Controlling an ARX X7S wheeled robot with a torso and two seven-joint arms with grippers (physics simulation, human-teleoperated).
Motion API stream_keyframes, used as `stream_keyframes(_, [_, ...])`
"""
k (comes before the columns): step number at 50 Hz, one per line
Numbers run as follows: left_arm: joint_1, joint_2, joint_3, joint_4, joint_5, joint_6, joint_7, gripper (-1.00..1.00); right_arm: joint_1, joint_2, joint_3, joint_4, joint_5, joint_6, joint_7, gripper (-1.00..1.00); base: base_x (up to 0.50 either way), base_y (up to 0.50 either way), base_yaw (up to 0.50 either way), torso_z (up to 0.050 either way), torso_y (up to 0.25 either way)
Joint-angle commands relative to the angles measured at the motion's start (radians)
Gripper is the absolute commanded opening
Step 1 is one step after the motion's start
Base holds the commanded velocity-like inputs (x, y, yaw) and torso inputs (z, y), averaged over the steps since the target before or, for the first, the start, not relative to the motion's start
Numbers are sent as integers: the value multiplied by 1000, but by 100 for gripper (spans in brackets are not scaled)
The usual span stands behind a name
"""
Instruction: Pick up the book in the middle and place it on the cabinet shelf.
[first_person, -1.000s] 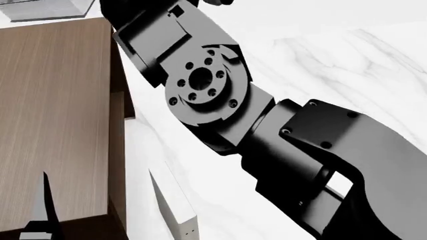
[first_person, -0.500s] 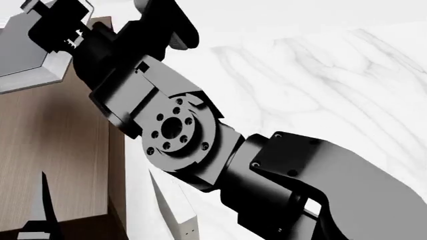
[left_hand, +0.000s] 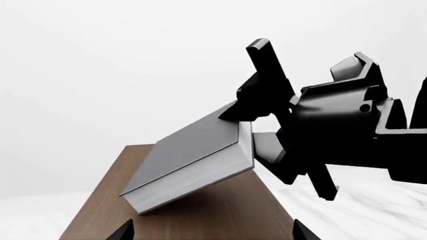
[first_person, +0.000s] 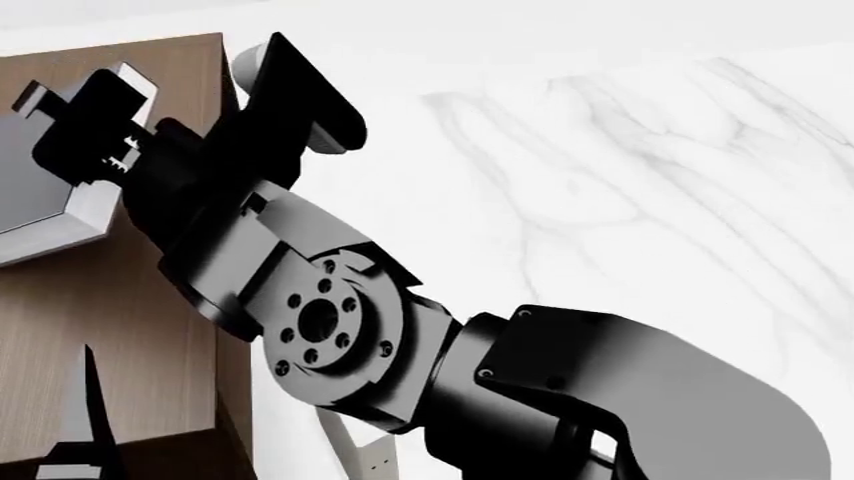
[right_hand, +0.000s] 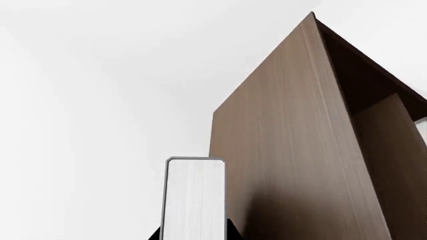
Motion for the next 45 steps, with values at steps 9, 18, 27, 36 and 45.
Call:
stream_keyframes(9, [5, 16, -22, 4, -13, 19, 37, 100, -12, -17, 30, -35, -104, 22, -49, -100, 0, 0, 0, 0, 1])
stream_keyframes(18, [1, 14, -15, 4, -14, 16, 34, 100, -37, -17, 28, 2, -106, 33, -56, -100, 0, 0, 0, 0, 1])
stream_keyframes(27, [6, 10, -21, 0, -19, 27, 33, 100, -48, -17, 31, 10, -106, 35, -52, -100, 0, 0, 0, 0, 0])
stream_keyframes(36, [7, 7, -21, -1, -22, 31, 30, 100, -45, -17, 30, 16, -117, 47, -54, 100, 0, 0, 0, 0, 0])
stream_keyframes(45, [2, 5, -17, 0, -25, 25, 26, 100, -39, -17, 33, 37, -109, 53, -50, 100, 0, 0, 0, 0, 0])
